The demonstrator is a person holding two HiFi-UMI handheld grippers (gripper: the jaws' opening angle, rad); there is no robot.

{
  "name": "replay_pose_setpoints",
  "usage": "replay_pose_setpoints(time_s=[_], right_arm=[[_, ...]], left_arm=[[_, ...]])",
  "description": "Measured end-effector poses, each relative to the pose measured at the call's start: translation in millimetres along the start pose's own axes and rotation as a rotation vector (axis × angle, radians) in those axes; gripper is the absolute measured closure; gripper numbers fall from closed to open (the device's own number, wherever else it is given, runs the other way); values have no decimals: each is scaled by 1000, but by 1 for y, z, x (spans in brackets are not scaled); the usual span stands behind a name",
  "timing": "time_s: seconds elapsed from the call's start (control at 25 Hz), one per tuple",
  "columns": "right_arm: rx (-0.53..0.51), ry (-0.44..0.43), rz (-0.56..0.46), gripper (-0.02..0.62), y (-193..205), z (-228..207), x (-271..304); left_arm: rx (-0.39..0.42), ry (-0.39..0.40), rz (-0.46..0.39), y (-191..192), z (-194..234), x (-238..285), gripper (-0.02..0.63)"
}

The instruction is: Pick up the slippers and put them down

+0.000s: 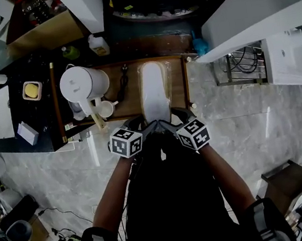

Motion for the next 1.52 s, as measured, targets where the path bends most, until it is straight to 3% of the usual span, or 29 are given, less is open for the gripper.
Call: replay_pose_setpoints(time_s=[0.6,1.52], right_arm=[[-73,-8,-71,331,-25,30,-50],[-129,-29,-146,331,-28,52,-79]], left_arm=[[80,-9,-76,-38,-35,-36,367],[156,-33,-85,-54,-61,-60,370]])
Point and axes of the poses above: the fingertips, and each gripper's own axes: x forward along the fingers, z to its left, y out of its underside, the point moved 8 cm from there along -x, backward along the fingers, and after that the axes turned 14 degrees about x, right-handed, at the moved point
